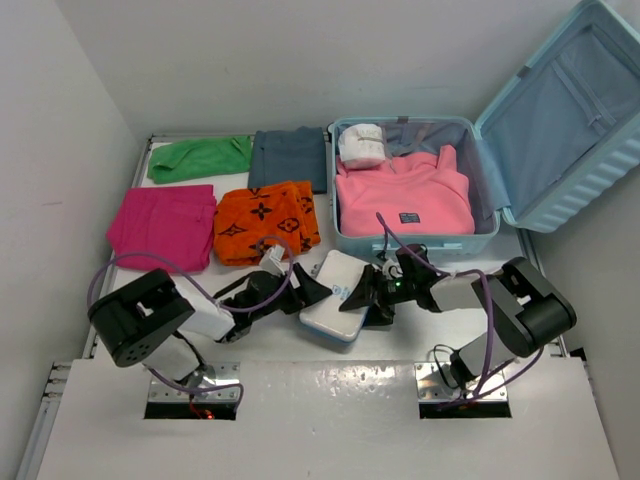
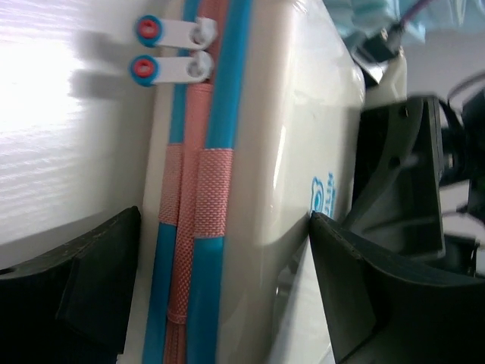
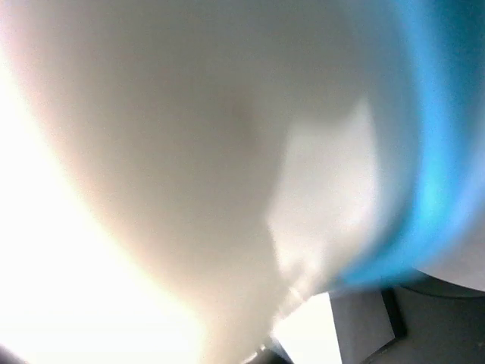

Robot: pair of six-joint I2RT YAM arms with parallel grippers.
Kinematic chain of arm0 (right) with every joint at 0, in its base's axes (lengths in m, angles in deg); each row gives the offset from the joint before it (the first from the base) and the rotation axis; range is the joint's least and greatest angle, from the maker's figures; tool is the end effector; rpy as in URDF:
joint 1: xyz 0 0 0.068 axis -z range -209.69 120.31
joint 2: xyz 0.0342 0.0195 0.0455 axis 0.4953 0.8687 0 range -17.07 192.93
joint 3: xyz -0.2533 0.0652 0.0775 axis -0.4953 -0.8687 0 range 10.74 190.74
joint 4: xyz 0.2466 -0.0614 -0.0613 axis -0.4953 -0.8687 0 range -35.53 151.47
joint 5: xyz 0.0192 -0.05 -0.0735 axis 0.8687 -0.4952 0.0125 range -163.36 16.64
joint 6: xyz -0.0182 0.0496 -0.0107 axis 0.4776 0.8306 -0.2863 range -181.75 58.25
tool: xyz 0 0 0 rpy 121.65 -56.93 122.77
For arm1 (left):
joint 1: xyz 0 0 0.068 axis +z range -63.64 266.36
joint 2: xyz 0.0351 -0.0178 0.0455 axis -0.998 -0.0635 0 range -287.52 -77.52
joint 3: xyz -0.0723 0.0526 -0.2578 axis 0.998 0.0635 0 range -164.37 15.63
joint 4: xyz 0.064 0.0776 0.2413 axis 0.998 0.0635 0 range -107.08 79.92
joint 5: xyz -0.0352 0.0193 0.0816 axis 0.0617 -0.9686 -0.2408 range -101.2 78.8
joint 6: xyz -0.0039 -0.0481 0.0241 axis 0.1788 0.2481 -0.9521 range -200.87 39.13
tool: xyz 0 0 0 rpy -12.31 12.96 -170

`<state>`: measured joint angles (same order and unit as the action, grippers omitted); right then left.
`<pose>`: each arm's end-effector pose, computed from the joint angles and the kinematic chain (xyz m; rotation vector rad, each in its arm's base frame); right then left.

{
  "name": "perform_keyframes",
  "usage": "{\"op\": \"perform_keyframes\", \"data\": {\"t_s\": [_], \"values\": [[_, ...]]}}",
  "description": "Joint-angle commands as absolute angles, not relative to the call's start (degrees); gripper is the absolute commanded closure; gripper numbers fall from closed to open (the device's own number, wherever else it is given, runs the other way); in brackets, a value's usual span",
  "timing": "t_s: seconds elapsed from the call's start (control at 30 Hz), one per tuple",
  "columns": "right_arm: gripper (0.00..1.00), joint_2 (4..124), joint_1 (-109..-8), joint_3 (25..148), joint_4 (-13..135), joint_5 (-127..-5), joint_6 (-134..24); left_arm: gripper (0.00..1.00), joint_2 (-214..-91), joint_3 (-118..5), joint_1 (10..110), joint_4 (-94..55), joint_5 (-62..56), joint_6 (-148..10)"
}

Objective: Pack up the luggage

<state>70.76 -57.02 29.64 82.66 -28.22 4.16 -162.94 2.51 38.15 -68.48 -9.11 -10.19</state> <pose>0.1845 0.1237 0.0969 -0.4742 -2.6447 -1.5026 0.1542 -0.1746 0.1225 -0.4039 2.1762 -1.3328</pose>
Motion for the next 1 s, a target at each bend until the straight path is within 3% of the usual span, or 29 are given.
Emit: {"op": "perform_keyframes", "data": {"t_s": [0.0,0.03,0.23,0.5,0.6,0.7,0.73,0.77,0.83,0.87,0.97], "values": [[0.64,67.30,-54.84,37.82,110.96,-25.82,6.02,0.17,-156.38,-2.73,32.48,-82.22,27.02,-12.12],[0.72,67.48,-54.22,36.86,110.78,-24.51,4.79,0.17,-155.48,-3.43,31.96,-81.17,28.51,-13.61],[0.81,69.84,-50.17,34.48,108.05,-19.05,-4.25,0.15,-152.66,-4.84,30.72,-81.58,35.81,-18.29],[0.94,68.71,-53.84,35.53,118.15,-18.08,2.40,0.18,-160.12,-10.98,31.51,-96.43,36.53,-4.06],[0.94,67.57,-55.96,37.64,120.62,-18.69,5.31,0.22,-164.16,-12.32,33.09,-101.71,36.53,1.30],[0.94,67.48,-57.28,39.04,121.23,-18.87,6.89,0.41,-165.41,-13.63,33.80,-105.93,36.53,2.89],[0.94,67.57,-56.85,39.31,121.24,-18.87,7.07,0.58,-165.41,-14.24,33.80,-105.94,36.53,2.89],[0.91,67.57,-56.76,39.39,120.80,-18.87,6.63,0.65,-164.71,-14.25,33.80,-105.33,36.53,2.11],[0.82,67.48,-54.75,40.36,119.39,-17.73,7.06,0.82,-162.61,-14.25,33.80,-102.70,37.05,-0.34],[0.72,67.22,-53.87,40.62,119.13,-17.55,7.94,0.86,-159.55,-14.25,34.41,-99.21,37.05,-1.75],[0.57,61.80,-50.00,43.25,112.39,-15.18,3.85,0.96,-152.61,-14.78,35.73,-92.27,38.28,-6.15]]}}
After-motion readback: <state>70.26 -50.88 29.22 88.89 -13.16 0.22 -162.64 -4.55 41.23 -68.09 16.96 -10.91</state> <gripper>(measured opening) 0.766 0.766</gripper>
